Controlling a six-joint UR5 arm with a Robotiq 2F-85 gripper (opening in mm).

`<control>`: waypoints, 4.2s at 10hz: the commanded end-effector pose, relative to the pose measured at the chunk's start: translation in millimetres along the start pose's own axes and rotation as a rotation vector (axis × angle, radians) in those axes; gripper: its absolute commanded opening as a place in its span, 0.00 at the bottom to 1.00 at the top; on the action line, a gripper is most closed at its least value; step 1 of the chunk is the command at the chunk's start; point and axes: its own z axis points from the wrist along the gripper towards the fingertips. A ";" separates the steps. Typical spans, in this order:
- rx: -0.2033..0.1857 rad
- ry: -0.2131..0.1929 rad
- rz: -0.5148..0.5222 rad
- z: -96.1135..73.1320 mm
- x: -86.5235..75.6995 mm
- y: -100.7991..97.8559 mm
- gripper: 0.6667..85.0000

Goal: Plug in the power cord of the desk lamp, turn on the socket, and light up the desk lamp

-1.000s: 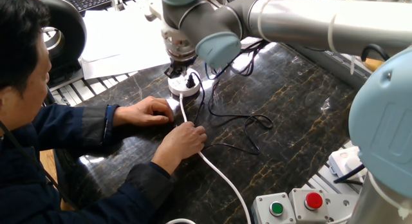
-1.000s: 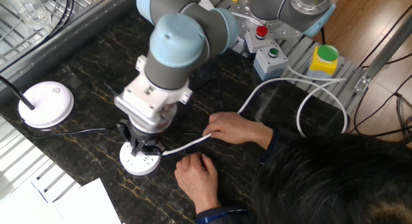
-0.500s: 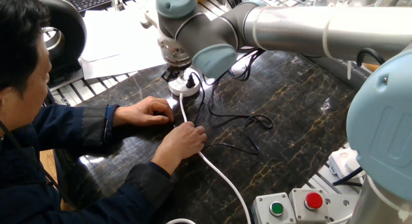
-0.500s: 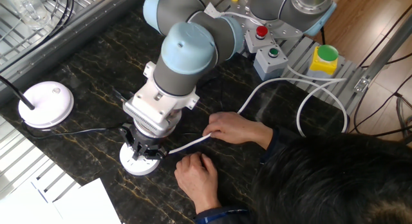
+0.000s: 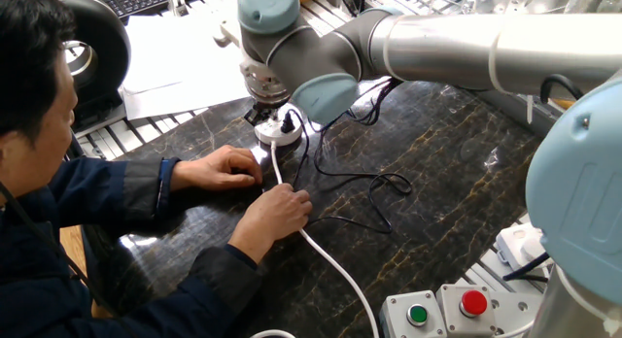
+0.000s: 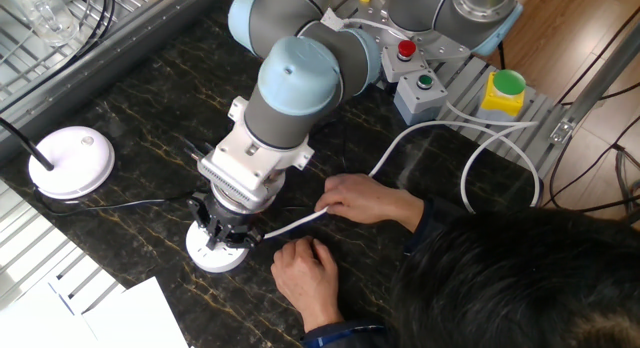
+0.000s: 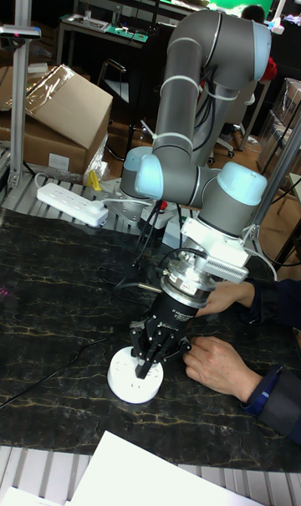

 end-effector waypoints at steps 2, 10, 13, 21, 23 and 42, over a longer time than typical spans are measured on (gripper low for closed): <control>-0.006 -0.018 0.016 2.9 2.9 5.8 0.00; -0.030 -0.007 0.000 -34.3 -3.1 22.0 0.00; 0.019 -0.033 -0.100 -36.0 -18.2 -3.5 0.00; 0.028 -0.032 -0.173 -7.7 0.8 -7.6 0.00; 0.027 0.038 -0.276 -10.7 13.4 -18.9 0.00; -0.161 0.156 -0.567 -49.0 6.4 -26.8 0.00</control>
